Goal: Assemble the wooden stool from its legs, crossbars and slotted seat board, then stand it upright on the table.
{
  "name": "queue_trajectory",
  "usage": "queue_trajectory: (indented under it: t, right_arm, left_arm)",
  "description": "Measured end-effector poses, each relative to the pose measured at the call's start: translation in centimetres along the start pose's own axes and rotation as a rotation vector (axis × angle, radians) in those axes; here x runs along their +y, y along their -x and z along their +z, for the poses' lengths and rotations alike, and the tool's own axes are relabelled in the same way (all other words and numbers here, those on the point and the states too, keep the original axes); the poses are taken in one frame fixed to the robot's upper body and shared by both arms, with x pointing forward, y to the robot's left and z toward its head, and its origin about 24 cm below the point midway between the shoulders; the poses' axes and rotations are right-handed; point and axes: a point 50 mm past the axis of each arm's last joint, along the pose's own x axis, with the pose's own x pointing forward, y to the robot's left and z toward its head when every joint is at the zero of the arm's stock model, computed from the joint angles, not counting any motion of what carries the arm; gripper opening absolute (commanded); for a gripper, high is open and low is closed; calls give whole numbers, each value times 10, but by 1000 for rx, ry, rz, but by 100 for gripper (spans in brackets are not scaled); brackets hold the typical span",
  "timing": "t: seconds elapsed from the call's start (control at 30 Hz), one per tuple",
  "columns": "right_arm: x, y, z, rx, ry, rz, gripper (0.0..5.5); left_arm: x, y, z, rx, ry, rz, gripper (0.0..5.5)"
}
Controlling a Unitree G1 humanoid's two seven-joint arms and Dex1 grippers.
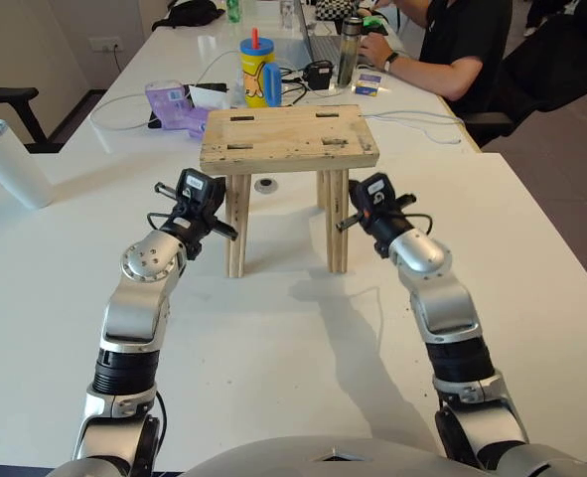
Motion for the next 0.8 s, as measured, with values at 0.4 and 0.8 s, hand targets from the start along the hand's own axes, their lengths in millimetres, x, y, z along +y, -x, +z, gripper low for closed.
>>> queue_trajectory:
  t: [0.4,0.8]
  right_arm:
    - [3,17,-43,-7,-191,-143,0]
    - [15,32,-75,22,-242,-197,0]
  left_arm:
    - [1,19,-72,156,77,138,3]
    - [-23,24,-79,62,166,156,3]
